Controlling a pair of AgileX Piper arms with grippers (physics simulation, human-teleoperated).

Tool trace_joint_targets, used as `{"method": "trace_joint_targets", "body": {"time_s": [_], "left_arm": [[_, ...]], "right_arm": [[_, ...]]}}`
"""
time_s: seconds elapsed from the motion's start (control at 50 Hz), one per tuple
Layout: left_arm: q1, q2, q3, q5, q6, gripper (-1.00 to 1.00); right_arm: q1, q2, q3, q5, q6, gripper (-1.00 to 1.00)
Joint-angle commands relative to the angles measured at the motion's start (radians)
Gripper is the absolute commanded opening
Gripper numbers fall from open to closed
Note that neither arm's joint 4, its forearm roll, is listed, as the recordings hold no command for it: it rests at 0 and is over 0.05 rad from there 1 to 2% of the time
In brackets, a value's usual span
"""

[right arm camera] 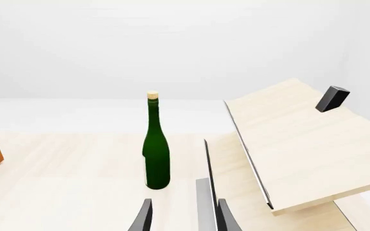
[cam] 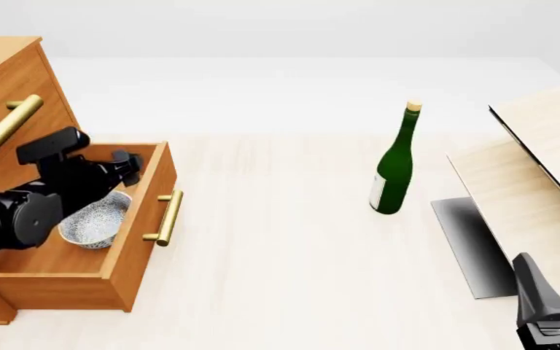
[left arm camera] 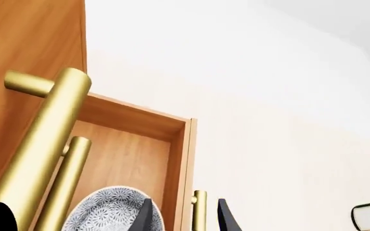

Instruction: Put the bowl in the bottom drawer of the cabinet.

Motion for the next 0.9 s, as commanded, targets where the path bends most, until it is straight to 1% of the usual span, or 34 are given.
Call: {"method": "trace_joint_targets", "body": {"time_s": [0.02, 0.1, 0.22, 0.4, 0.78, 0.84, 0.9], "left_arm": [[-0.020, -0.027, -0.015, -0.009, 0.008, 1.00], [-0.015, -0.046, -0.023, 0.008, 0.018, 1.00], [-0.037, -0.054, -0.064, 0.037, 0.039, 1.00], [-0.058, -0.059, -0.080, 0.046, 0.048, 1.00], [-0.066, -0.075, -0.041, -0.008, 0.043, 1.00], [-0.071, -0.068, -0.038, -0.021, 0.043, 1.00], [-0.091, -0.050, -0.037, -0.064, 0.034, 1.00]], "right_arm": [[0.000, 0.000, 0.000, 0.000, 0.000, 1.00], [0.000, 0.000, 0.000, 0.000, 0.000, 1.00], [0.000, 0.000, 0.000, 0.000, 0.000, 1.00], [0.000, 0.000, 0.000, 0.000, 0.000, 1.00], [0.000, 0.000, 0.000, 0.000, 0.000, 1.00], [0.000, 0.000, 0.000, 0.000, 0.000, 1.00], [0.000, 0.000, 0.000, 0.000, 0.000, 1.00]]}}
